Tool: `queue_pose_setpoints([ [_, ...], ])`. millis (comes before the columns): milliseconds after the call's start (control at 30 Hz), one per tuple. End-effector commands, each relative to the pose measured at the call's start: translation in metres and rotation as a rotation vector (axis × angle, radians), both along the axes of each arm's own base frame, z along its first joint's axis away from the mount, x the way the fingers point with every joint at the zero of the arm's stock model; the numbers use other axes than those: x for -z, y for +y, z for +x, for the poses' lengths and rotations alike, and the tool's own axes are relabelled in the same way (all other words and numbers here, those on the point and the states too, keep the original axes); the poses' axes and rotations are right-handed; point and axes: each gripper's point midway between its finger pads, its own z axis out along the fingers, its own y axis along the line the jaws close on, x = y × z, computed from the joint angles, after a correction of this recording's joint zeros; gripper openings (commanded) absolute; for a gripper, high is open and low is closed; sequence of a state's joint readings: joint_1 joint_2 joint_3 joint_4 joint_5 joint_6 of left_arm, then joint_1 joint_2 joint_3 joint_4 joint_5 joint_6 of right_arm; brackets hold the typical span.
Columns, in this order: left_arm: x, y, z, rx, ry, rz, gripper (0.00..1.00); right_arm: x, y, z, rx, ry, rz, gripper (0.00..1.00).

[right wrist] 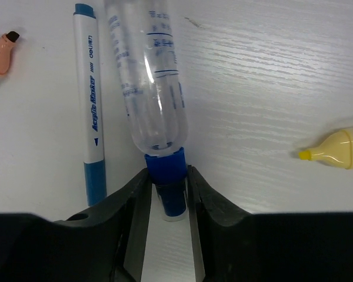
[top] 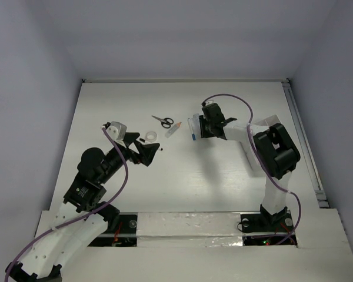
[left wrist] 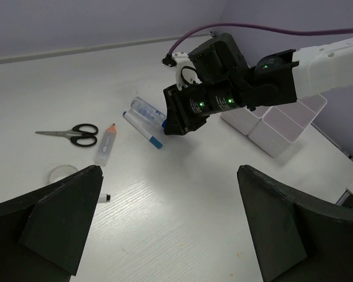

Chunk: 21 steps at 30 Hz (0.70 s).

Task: Sort the stationery into containers
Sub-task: Pick up the stationery from the center of the board.

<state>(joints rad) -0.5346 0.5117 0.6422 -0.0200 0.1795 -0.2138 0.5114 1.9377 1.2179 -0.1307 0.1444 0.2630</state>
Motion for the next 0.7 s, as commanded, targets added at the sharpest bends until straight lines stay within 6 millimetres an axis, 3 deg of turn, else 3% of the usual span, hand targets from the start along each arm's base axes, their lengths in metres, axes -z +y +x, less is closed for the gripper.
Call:
queue_pose_setpoints([
  [0, -0.029, 0.000, -0.001, 0.007, -0.074, -0.034, 0.99, -0.013, -0.008, 0.006, 0.020, -0.051, -0.031, 0.34],
  [133, -0.030, 0.000, -0.001, 0.010, -0.074, -0.036, 0.99, -0.017, -0.011, 0.011, 0.026, -0.075, -0.048, 0.33],
  [267, -0.030, 0.000, -0.001, 0.010, -0.075, -0.034, 0.99, -0.020, -0.010, 0.015, 0.016, -0.086, -0.055, 0.42],
  [667, -0.030, 0.002, 0.000, 0.001, -0.073, -0.035, 0.99, -0.018, -0.009, 0.027, 0.007, -0.110, -0.088, 0.39],
])
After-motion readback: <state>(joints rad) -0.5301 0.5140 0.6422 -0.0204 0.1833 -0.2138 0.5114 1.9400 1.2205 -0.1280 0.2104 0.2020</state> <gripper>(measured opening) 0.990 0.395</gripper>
